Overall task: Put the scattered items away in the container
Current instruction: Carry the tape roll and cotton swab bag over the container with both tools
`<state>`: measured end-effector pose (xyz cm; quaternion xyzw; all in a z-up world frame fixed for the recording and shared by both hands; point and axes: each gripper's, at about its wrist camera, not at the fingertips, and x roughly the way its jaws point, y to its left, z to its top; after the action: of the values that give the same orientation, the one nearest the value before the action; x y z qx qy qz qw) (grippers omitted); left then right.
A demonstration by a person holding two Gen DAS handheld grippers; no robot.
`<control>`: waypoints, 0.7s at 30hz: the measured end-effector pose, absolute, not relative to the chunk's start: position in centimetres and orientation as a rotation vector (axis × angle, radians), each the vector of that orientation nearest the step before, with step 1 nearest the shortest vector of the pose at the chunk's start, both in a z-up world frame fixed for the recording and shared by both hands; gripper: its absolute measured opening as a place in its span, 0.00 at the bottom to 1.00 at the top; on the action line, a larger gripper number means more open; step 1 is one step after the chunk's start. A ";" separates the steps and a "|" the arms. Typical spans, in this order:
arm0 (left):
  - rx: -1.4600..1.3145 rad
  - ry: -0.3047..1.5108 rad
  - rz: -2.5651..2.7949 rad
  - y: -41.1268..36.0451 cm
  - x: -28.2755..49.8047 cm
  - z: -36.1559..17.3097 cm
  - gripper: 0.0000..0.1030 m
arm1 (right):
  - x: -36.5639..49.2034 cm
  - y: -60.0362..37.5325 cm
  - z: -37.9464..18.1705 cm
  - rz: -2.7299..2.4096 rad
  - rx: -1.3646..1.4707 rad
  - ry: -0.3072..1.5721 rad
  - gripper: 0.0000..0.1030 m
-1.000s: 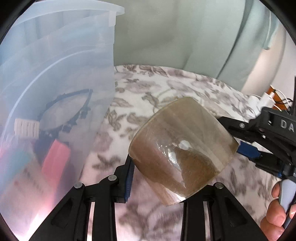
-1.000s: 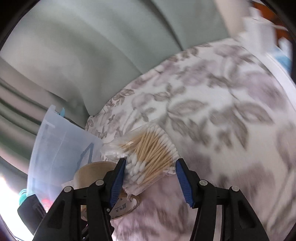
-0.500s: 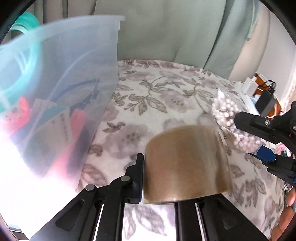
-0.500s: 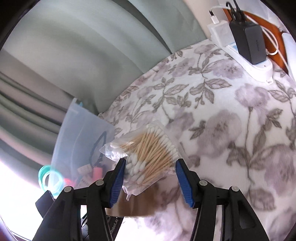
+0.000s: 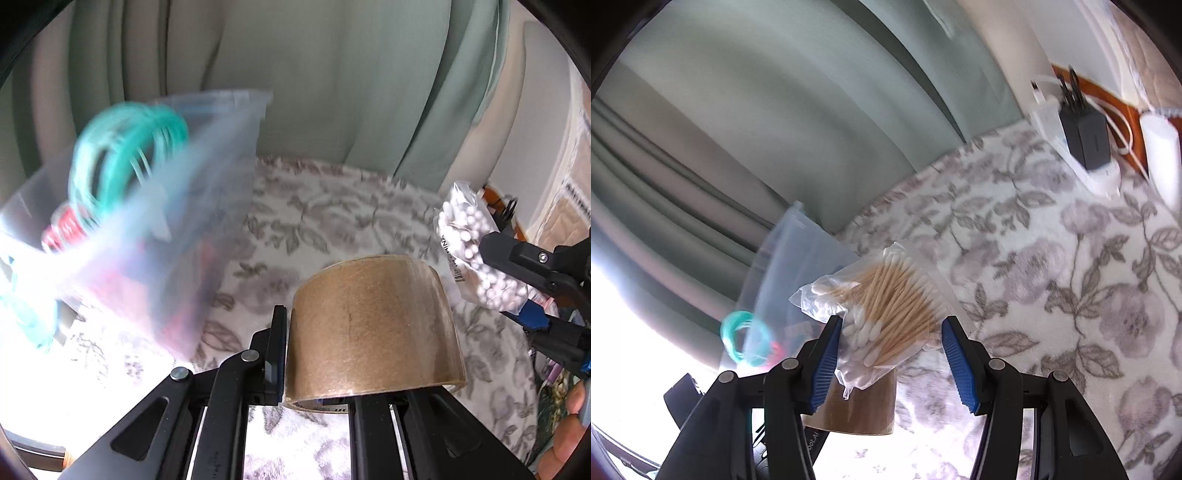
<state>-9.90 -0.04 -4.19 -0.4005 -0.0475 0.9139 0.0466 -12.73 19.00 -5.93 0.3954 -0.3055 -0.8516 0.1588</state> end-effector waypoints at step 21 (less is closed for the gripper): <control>-0.735 -0.485 2.996 -8.9 -5.7 7.7 0.12 | -8.5 13.9 6.0 -2.501 0.772 -0.634 0.56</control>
<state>-5.73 -8.93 7.67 -0.2355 -0.1553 0.9593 0.0092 -8.49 13.86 5.98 0.2795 -0.2297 -0.9053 0.2225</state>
